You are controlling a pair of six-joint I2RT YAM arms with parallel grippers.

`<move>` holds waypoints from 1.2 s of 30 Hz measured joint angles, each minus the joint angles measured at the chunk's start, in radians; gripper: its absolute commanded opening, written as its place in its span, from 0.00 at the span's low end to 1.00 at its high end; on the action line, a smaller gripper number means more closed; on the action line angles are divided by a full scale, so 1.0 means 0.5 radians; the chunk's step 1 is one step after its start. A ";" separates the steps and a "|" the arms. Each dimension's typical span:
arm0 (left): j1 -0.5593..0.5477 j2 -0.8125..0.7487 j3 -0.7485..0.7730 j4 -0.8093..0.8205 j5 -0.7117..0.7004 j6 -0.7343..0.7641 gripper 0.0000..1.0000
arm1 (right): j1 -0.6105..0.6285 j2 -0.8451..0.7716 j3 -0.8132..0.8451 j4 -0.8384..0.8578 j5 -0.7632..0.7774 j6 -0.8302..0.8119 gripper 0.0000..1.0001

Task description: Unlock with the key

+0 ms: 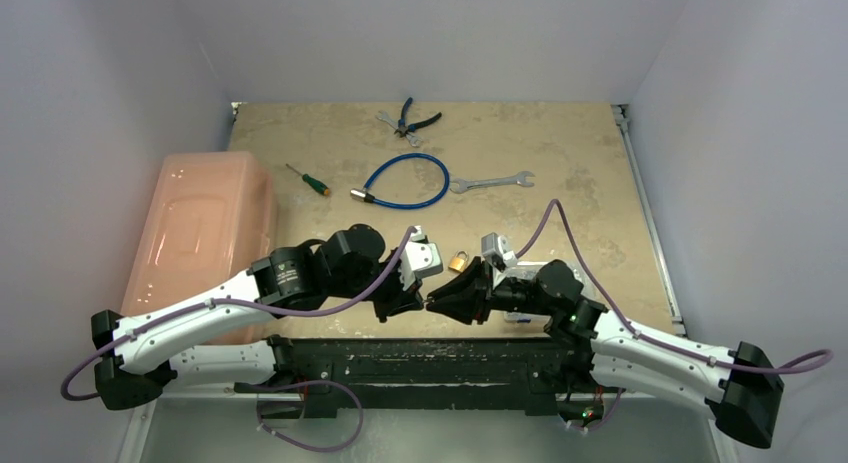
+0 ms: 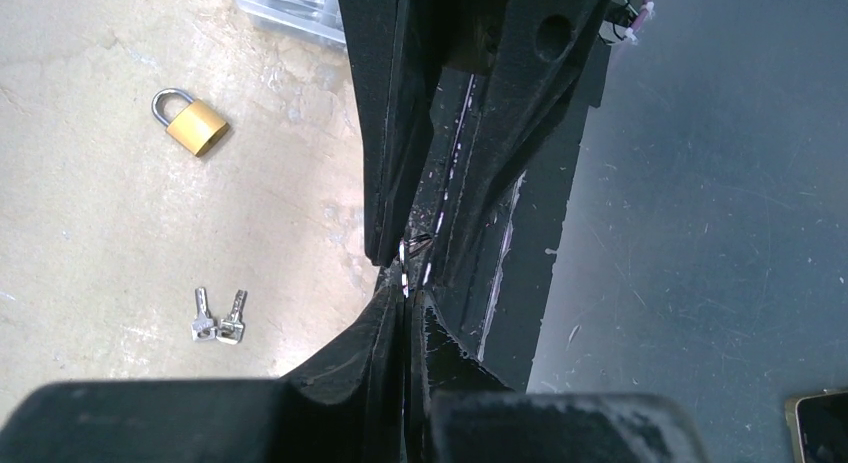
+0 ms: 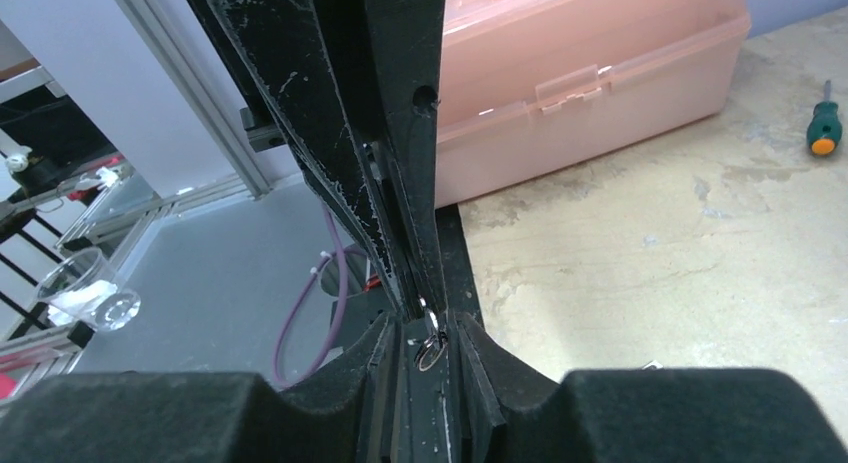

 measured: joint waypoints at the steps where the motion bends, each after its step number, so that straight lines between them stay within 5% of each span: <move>1: 0.000 -0.003 -0.007 0.006 -0.001 -0.003 0.00 | 0.000 0.007 0.000 0.002 -0.001 0.007 0.25; 14: 0.000 -0.036 -0.026 0.009 -0.004 -0.010 0.00 | 0.000 0.052 0.007 0.036 -0.006 0.044 0.01; 20: 0.000 -0.044 -0.048 0.002 0.016 -0.008 0.00 | 0.000 0.084 0.008 0.047 -0.056 0.037 0.00; 25: -0.002 -0.044 -0.049 0.000 0.041 -0.004 0.36 | 0.001 0.082 0.008 0.046 -0.105 0.018 0.00; 31: -0.002 -0.063 -0.050 0.014 -0.040 -0.009 0.48 | 0.008 -0.053 0.008 -0.005 -0.055 -0.011 0.00; 36: -0.002 -0.171 -0.052 0.026 -0.311 -0.058 0.76 | 0.009 -0.201 -0.003 -0.082 0.150 -0.014 0.00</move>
